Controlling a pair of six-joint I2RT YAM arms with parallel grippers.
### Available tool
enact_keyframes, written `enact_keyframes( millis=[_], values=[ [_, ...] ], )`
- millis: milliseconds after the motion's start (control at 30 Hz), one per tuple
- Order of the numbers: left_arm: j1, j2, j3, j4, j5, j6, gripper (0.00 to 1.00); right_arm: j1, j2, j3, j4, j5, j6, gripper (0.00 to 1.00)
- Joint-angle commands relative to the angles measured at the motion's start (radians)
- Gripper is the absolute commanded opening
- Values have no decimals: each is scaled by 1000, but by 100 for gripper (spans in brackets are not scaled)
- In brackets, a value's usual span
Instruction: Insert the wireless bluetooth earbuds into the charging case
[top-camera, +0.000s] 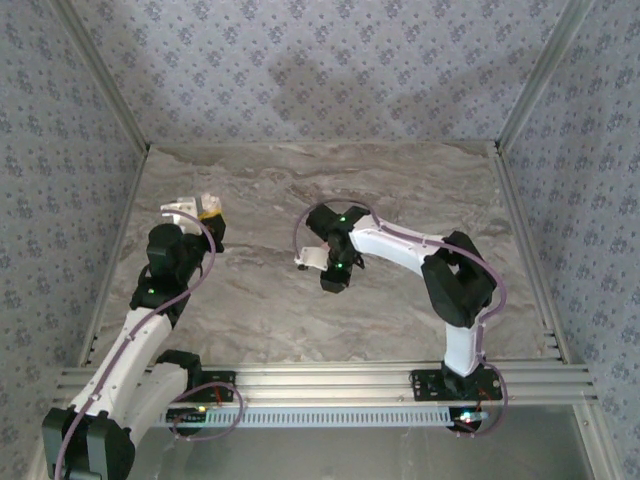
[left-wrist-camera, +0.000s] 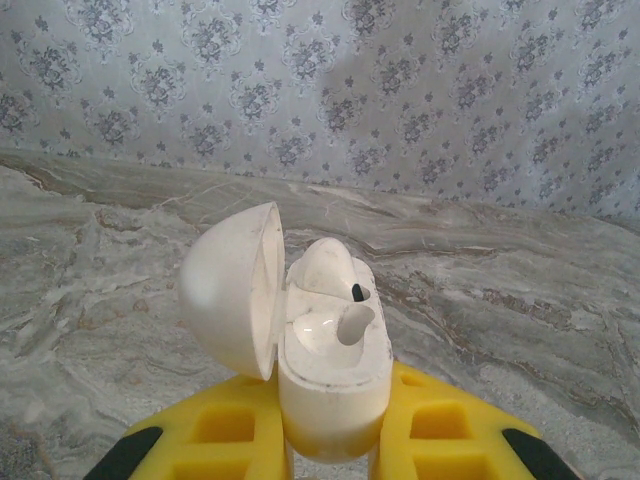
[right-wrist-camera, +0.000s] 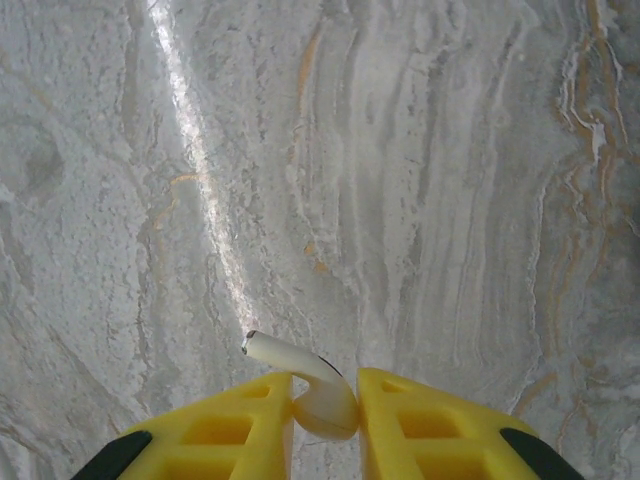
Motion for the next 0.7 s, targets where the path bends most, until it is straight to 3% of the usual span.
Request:
enact_keyframes(
  millis=[0,300,667],
  values=[
    [7,-5,39,-9,11,7,14,16,34,-1,-32,33,-113,24],
    [6,-13,36,-20,2,13,14,48,62,-37,-14,42,-373,23],
    [6,-23,33,-31,-6,21,14,65,104,-60,-27,90,-552,27]
  ],
)
